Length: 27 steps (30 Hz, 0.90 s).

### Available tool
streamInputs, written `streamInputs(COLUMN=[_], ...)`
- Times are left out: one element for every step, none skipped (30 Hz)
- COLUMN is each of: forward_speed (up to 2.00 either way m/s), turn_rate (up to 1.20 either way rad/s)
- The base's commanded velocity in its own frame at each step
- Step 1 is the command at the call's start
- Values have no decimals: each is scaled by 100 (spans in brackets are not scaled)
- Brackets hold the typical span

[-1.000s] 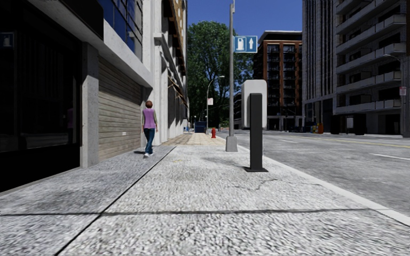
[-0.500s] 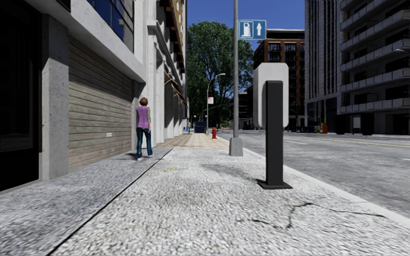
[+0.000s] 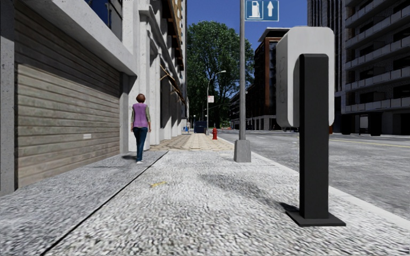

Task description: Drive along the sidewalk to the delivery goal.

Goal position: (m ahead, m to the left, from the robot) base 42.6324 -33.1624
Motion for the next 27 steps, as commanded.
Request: streamInputs(forward_speed=[200, 200, 200, 200, 200, 200, 200, 200, 200, 200, 200, 200, 200, 200, 200, 200, 200, 200, 200, 200, 200, 200, 200, 200, 200, 200, 200], turn_rate=[0, 0, 0, 0, 0, 0, 0, 0, 0, 0, 0, 0, 0, 0, 0, 0, 0, 0, 0, 0, 0, 0, 0, 0, 0, 0, 0])
